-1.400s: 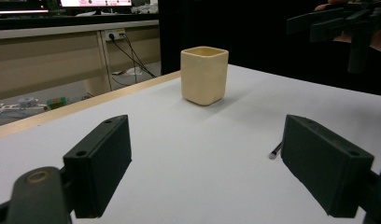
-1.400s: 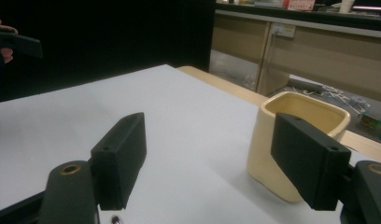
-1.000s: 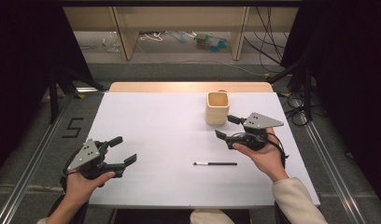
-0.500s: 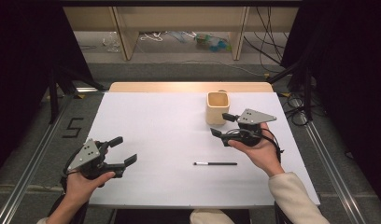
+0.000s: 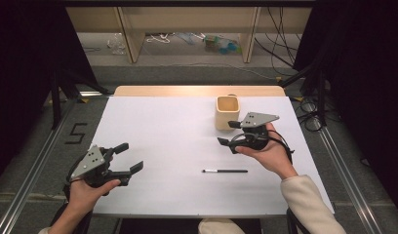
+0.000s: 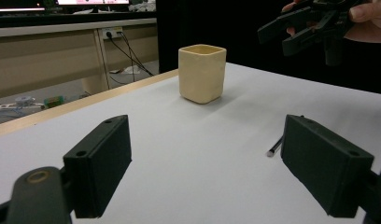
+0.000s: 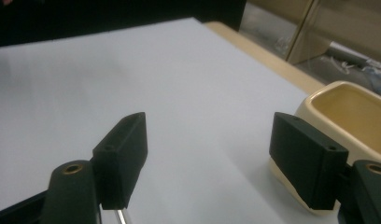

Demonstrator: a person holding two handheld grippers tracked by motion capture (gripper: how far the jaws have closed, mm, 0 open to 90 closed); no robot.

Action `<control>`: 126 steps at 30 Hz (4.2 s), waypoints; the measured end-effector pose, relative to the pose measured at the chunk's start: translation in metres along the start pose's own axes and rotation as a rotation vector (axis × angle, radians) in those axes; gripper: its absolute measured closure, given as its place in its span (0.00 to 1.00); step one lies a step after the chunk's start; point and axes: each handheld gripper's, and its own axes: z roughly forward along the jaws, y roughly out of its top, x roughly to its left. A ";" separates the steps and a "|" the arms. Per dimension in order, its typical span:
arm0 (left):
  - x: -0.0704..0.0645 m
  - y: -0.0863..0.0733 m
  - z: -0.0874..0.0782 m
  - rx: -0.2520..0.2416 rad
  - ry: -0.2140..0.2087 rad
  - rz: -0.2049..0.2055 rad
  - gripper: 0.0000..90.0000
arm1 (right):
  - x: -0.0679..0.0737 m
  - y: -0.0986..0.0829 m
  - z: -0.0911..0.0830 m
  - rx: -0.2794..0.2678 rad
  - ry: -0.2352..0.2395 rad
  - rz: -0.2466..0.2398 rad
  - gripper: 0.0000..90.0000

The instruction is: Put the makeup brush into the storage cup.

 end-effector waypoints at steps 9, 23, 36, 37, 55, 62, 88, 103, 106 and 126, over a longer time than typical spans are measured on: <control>0.000 0.000 0.001 0.002 -0.004 0.000 0.18 | 0.003 -0.002 0.011 0.376 0.130 -0.125 0.36; 0.000 -0.001 0.001 0.006 -0.008 0.004 0.18 | 0.018 -0.014 0.036 0.710 0.204 -0.236 0.39; 0.000 -0.001 0.001 0.007 -0.010 0.002 0.18 | 0.024 -0.020 0.044 0.754 0.220 -0.248 0.39; 0.000 -0.001 0.001 0.007 -0.010 0.002 0.18 | 0.024 -0.021 0.045 0.758 0.218 -0.260 0.39; 0.000 -0.001 0.002 0.009 -0.011 0.006 0.18 | 0.030 -0.029 0.056 0.826 0.245 -0.277 0.40; 0.000 -0.001 0.002 0.011 -0.010 0.006 0.18 | 0.030 -0.029 0.059 0.828 0.247 -0.291 0.41; 0.000 -0.001 0.002 0.010 -0.008 0.006 0.18 | 0.026 -0.029 0.067 0.866 0.252 -0.323 0.43; 0.000 -0.001 0.002 0.011 -0.009 0.007 0.18 | 0.027 -0.031 0.070 0.882 0.252 -0.337 0.49; 0.000 -0.001 0.002 0.010 -0.010 0.006 0.18 | 0.027 -0.031 0.070 0.881 0.259 -0.342 0.52; 0.000 -0.001 0.002 0.009 -0.012 0.008 0.18 | 0.030 -0.031 0.072 0.899 0.272 -0.359 0.71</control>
